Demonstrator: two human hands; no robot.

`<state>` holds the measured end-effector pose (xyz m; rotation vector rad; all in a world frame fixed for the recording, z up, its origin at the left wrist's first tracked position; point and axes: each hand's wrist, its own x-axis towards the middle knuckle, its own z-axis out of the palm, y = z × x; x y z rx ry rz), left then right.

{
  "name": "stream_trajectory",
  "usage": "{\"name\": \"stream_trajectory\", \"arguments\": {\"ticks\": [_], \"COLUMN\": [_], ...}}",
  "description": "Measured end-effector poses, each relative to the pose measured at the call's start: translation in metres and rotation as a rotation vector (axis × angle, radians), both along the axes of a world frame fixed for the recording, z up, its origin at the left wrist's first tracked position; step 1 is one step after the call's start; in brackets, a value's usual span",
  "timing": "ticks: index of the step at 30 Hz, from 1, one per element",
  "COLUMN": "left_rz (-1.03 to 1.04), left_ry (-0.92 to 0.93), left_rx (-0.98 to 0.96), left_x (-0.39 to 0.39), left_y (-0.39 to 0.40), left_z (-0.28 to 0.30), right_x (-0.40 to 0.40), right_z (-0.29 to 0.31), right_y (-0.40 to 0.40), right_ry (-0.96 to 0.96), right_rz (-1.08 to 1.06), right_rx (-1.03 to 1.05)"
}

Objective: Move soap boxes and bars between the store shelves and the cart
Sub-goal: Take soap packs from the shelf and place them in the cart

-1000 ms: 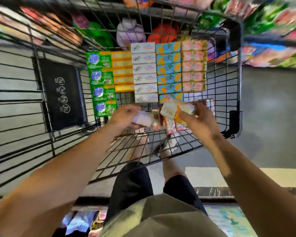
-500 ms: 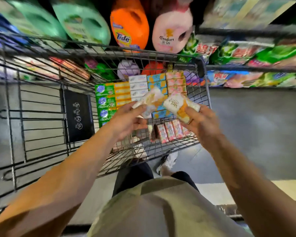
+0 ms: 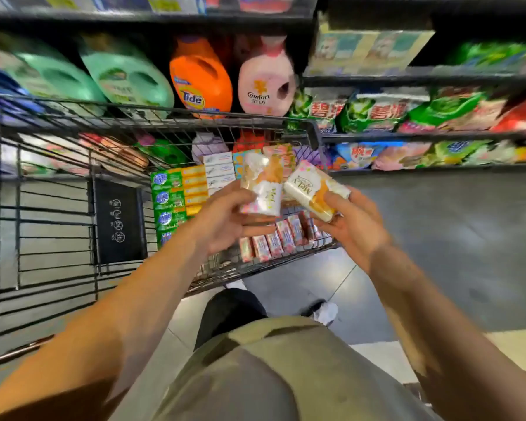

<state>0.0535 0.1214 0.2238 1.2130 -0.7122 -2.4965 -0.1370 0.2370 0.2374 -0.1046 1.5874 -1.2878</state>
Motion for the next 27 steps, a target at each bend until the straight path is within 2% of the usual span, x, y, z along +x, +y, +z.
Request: {"name": "stream_trajectory", "arguments": {"ticks": [9, 12, 14, 20, 25, 27], "left_rz": [0.086, 0.065, 0.074, -0.129, -0.258, -0.27], "left_ry": [-0.088, -0.116, -0.125, -0.117, -0.101, -0.091], "left_rx": [-0.218, -0.384, -0.484, -0.588, -0.674, -0.675], "left_x": [-0.14, -0.209, -0.237, -0.337, -0.401, -0.427], "left_y": [0.107, 0.158, 0.173, 0.23, 0.253, 0.257], "left_z": [0.038, 0.052, 0.059, 0.083, 0.092, 0.091], "right_x": [-0.116, -0.173, -0.193, -0.267, -0.328, -0.355], "right_z": [0.027, 0.041, 0.045, 0.052, 0.059, 0.062], "right_y": [0.124, 0.182, 0.201, 0.277, 0.306, 0.307], "right_ry": [-0.026, -0.05, -0.133, -0.272, -0.135, -0.138], "right_rz": [-0.029, -0.057, -0.088, -0.185, -0.151, -0.202], "right_rx": [-0.145, -0.209, -0.243, -0.327, -0.393, -0.391]}}
